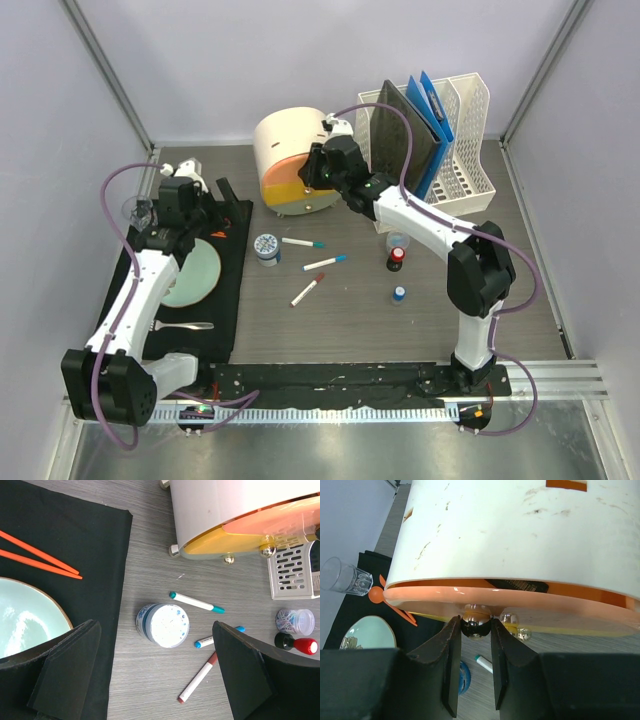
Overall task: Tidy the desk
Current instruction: Close the drawer in the storage box.
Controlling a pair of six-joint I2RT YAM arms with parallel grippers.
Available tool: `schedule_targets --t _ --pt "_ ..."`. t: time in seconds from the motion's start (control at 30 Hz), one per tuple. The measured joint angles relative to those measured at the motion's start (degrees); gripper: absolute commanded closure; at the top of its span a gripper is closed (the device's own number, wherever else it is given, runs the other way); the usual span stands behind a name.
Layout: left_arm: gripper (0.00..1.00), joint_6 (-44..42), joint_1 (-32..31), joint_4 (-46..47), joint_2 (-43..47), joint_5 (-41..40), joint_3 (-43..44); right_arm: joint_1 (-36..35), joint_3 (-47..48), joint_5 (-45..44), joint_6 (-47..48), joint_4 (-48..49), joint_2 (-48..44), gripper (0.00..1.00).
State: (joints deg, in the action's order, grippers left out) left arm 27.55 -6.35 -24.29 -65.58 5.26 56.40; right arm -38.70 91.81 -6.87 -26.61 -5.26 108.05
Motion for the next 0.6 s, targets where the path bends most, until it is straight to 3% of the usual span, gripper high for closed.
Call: schedule_targets --t 0.6 --pt "0.00 -0.76 0.00 0.22 -0.15 0.44 -0.04 0.31 0.35 1.51 -0.04 0.31 0.94 0.64"
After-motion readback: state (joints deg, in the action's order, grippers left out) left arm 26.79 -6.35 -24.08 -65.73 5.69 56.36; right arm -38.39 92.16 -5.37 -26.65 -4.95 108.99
